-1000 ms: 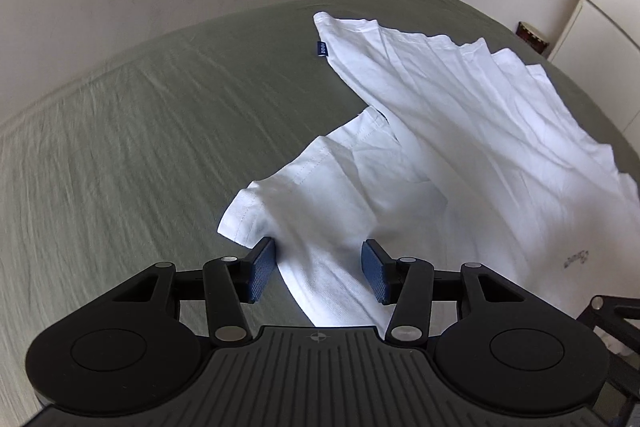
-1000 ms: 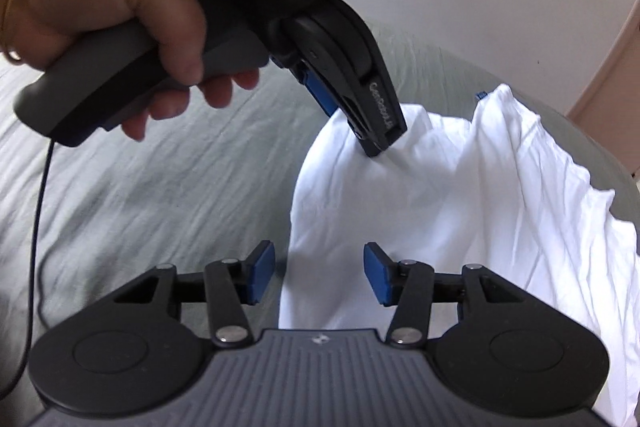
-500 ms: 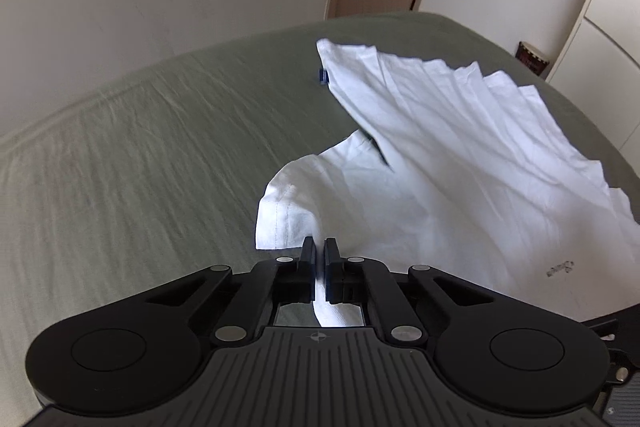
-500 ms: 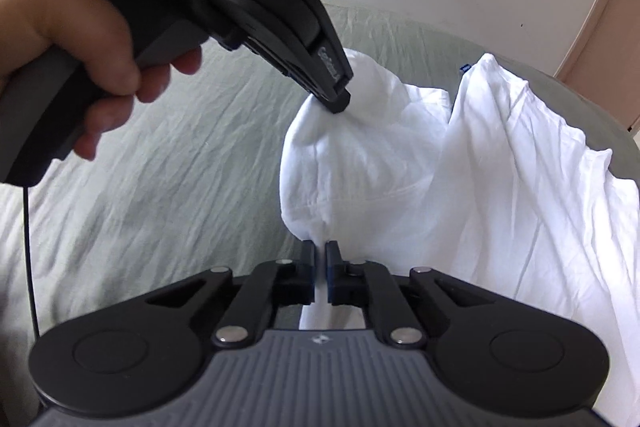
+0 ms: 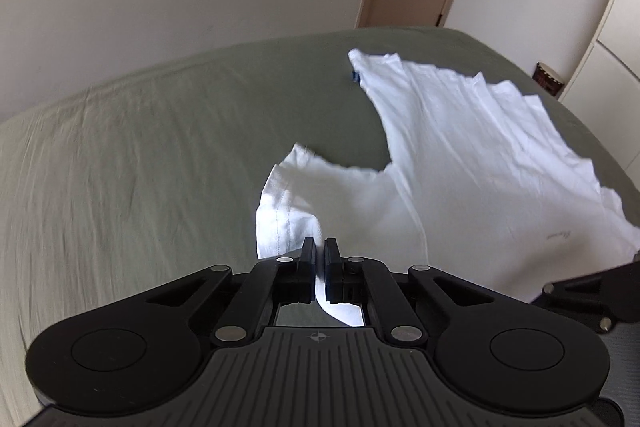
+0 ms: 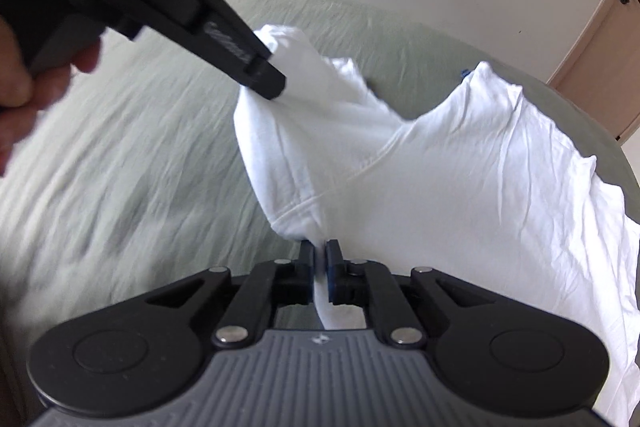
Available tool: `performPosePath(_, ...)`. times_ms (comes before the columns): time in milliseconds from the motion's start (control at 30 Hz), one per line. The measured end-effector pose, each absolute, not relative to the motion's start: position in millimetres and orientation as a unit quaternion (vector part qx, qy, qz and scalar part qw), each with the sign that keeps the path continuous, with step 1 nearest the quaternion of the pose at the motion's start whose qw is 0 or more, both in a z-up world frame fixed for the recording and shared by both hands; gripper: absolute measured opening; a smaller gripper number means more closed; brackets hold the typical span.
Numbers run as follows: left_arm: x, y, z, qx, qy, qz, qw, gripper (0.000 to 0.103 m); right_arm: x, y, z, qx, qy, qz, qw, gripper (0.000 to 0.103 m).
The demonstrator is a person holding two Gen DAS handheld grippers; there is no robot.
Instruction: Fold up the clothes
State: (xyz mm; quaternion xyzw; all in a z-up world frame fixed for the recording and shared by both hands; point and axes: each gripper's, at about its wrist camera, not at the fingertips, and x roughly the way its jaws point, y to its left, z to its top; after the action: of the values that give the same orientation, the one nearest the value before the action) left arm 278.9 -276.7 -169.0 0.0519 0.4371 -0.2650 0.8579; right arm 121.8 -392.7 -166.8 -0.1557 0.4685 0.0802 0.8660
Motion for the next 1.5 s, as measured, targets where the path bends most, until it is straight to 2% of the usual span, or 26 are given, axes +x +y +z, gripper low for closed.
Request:
performPosePath(67,281,-275,-181,0.046,0.445,-0.262,0.855,0.004,119,-392,-168,-0.153,0.470,0.082,0.865,0.024)
performPosePath(133,284,-275,-188,0.044,0.451,-0.260,0.853,0.007,113,-396,-164,-0.143,0.468,0.086,0.868,0.035)
performPosePath(233,288,-273,-195,0.041,0.459,-0.261,0.848,0.015,101,-403,-157,-0.133,0.462,0.089,0.872,0.037)
performPosePath(300,288,-271,-194,0.045,0.461,-0.253,0.849,0.034,93,-414,-153,-0.131,0.460,0.094,0.873,0.038)
performPosePath(367,287,-264,-189,0.057,0.458,-0.240,0.854,0.042,86,-423,-151,-0.140,0.456,0.098,0.873,0.038)
performPosePath(400,288,-259,-186,0.059,0.455,-0.238,0.856,0.043,83,-425,-151,-0.145,0.455,0.098,0.873,0.038)
performPosePath(900,298,-266,-201,0.097,0.457,-0.218,0.857,0.043,67,-452,-173,-0.154,0.478,0.094,0.860,0.037)
performPosePath(933,298,-266,-200,0.099,0.458,-0.216,0.857,0.043,69,-453,-175,-0.148,0.481,0.096,0.859,0.027)
performPosePath(967,299,-267,-200,0.102,0.458,-0.213,0.857,0.041,71,-454,-176,-0.146,0.482,0.097,0.858,0.009)
performPosePath(1067,302,-269,-198,0.123,0.452,-0.203,0.860,0.025,72,-455,-172,-0.154,0.486,0.102,0.854,0.003)
performPosePath(1200,305,-268,-198,0.136,0.454,-0.203,0.857,0.023,65,-463,-172,-0.158,0.502,0.115,0.842,0.003)
performPosePath(1300,303,-268,-197,0.154,0.450,-0.197,0.857,0.026,63,-468,-177,-0.146,0.506,0.109,0.843,0.004)
performPosePath(1333,303,-264,-196,0.159,0.452,-0.187,0.858,0.027,62,-470,-178,-0.139,0.506,0.107,0.845,0.009)
performPosePath(1367,304,-261,-195,0.163,0.454,-0.176,0.858,0.031,61,-469,-177,-0.135,0.507,0.110,0.844,0.018)
performPosePath(1433,309,-252,-191,0.161,0.458,-0.156,0.860,0.032,59,-469,-174,-0.132,0.504,0.114,0.846,0.030)
performPosePath(1500,310,-240,-182,0.122,0.456,-0.167,0.866,0.032,58,-471,-167,-0.120,0.495,0.115,0.853,0.034)
